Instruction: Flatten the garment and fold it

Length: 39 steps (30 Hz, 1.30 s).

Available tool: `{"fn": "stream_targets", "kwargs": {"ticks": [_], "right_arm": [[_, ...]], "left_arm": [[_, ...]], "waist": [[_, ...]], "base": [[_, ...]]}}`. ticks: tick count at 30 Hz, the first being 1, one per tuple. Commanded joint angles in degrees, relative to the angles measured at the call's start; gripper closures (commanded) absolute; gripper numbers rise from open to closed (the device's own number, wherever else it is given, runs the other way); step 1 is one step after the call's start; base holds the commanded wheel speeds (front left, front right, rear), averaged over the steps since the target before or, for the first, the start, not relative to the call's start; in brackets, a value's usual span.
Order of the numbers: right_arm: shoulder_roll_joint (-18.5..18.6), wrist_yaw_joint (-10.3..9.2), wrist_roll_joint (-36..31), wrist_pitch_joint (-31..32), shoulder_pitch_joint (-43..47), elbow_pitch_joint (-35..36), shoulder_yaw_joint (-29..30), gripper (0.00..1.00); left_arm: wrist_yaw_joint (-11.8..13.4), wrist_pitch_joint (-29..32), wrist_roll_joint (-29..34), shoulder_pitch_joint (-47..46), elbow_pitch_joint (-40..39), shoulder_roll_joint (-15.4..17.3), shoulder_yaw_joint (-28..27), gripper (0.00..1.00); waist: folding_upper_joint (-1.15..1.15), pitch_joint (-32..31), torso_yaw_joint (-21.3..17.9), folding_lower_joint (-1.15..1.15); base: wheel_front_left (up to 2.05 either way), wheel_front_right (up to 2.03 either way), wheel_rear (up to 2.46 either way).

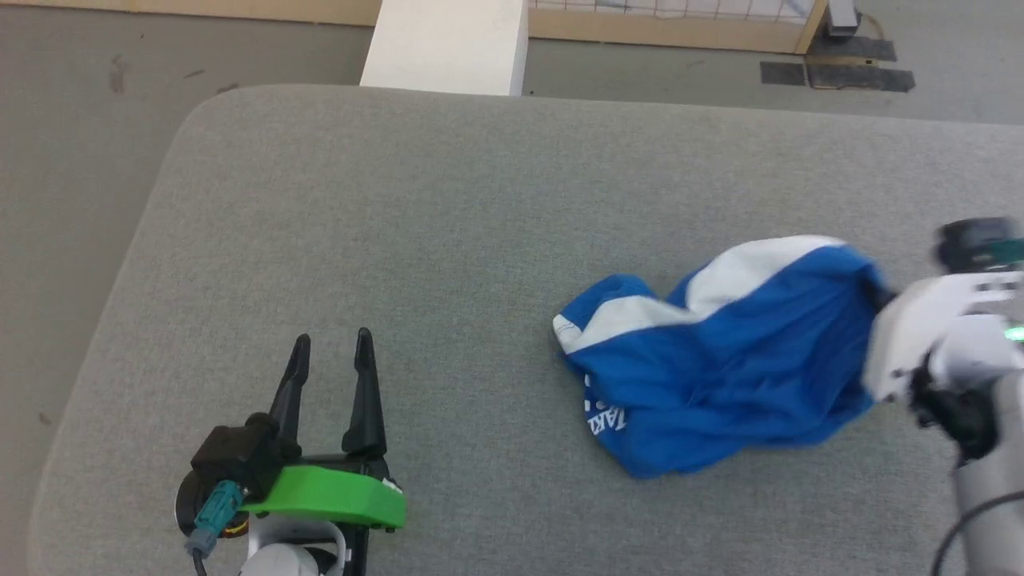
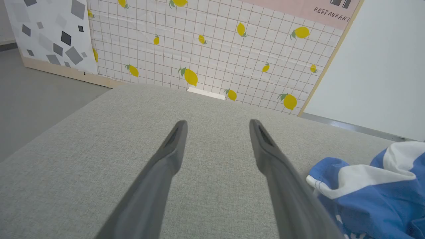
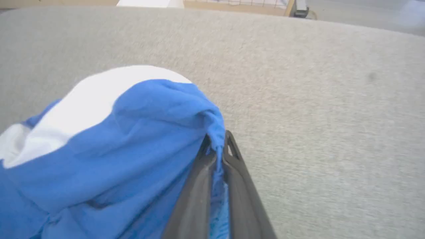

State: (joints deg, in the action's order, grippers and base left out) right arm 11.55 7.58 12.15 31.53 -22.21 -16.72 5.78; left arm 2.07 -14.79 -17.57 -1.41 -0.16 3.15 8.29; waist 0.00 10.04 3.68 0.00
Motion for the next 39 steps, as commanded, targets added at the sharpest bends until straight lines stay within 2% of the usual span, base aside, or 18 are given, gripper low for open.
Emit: {"fn": "stream_targets", "kwargs": {"ticks": [1,6,8,14,15,16,22,25,28,33,39], "right_arm": [[0.20,-0.09,0.12,-1.34,-0.15,1.00,2.81,1.00],[-2.17,-0.09,-2.16,-2.46,6.52,4.62,15.40,1.00],[-3.75,-0.09,-3.41,-1.68,10.39,5.30,18.70,1.00],[-7.86,-0.09,-3.21,0.38,17.71,5.71,22.21,1.00],[-8.12,-0.09,-2.53,-0.56,17.66,6.09,22.09,0.65],[-8.34,-0.09,-1.45,-2.24,17.41,6.63,21.82,0.00],[-8.64,-0.09,3.82,-14.59,16.62,9.33,19.76,0.00],[-8.65,-0.09,5.81,-19.58,16.80,9.78,19.42,0.00],[-8.66,-0.09,6.89,-22.47,17.19,10.04,18.83,0.00],[-8.66,-0.09,8.03,-23.70,17.40,9.91,17.46,0.00],[-8.67,-0.09,9.33,-24.21,15.34,9.00,14.79,0.00]], "left_arm": [[-0.16,-0.20,-1.11,-1.14,0.33,-0.25,0.22,0.00],[-0.01,-0.20,-2.28,-1.35,1.07,-0.26,1.16,0.00],[-0.04,-0.20,-2.63,-1.23,1.35,-0.26,1.42,0.00],[-0.29,-0.20,-3.18,-0.93,2.63,-0.26,1.49,0.00],[-0.41,-0.20,-3.23,-0.91,2.88,-0.26,1.55,0.00],[-0.61,-0.20,-3.31,-0.90,3.29,-0.26,1.71,0.00],[-1.77,-0.12,-5.47,-2.74,6.37,-0.27,3.77,0.00],[-2.68,3.27,-6.46,-6.79,9.47,-0.27,6.54,0.00],[-3.88,9.63,-7.89,-13.76,13.25,-0.27,10.28,0.00],[-5.24,22.32,-11.22,-26.96,20.86,-0.27,17.85,0.00],[-6.60,32.48,-14.86,-39.43,29.82,-0.27,25.02,0.00]], "waist": [[0.00,-0.90,-0.83,0.00],[0.00,-1.76,-1.68,0.00],[0.00,-1.87,-2.04,0.00],[0.00,-2.20,-3.17,0.00],[0.00,-2.29,-3.39,0.00],[0.00,-2.43,-3.63,0.00],[0.00,-3.41,-5.69,0.00],[0.00,-3.27,-6.77,0.00],[0.00,-2.63,-7.91,0.00],[0.00,-0.70,-10.33,0.00],[0.00,3.87,-15.03,0.00]], "base": [[0.00,0.00,0.00],[0.00,0.00,0.00],[0.00,0.00,0.00],[0.00,0.00,0.00],[0.00,0.00,0.00],[0.00,0.00,0.00],[0.00,0.00,0.00],[0.00,0.00,0.00],[0.00,0.00,0.00],[0.00,0.00,0.00],[0.00,0.00,0.00]]}}
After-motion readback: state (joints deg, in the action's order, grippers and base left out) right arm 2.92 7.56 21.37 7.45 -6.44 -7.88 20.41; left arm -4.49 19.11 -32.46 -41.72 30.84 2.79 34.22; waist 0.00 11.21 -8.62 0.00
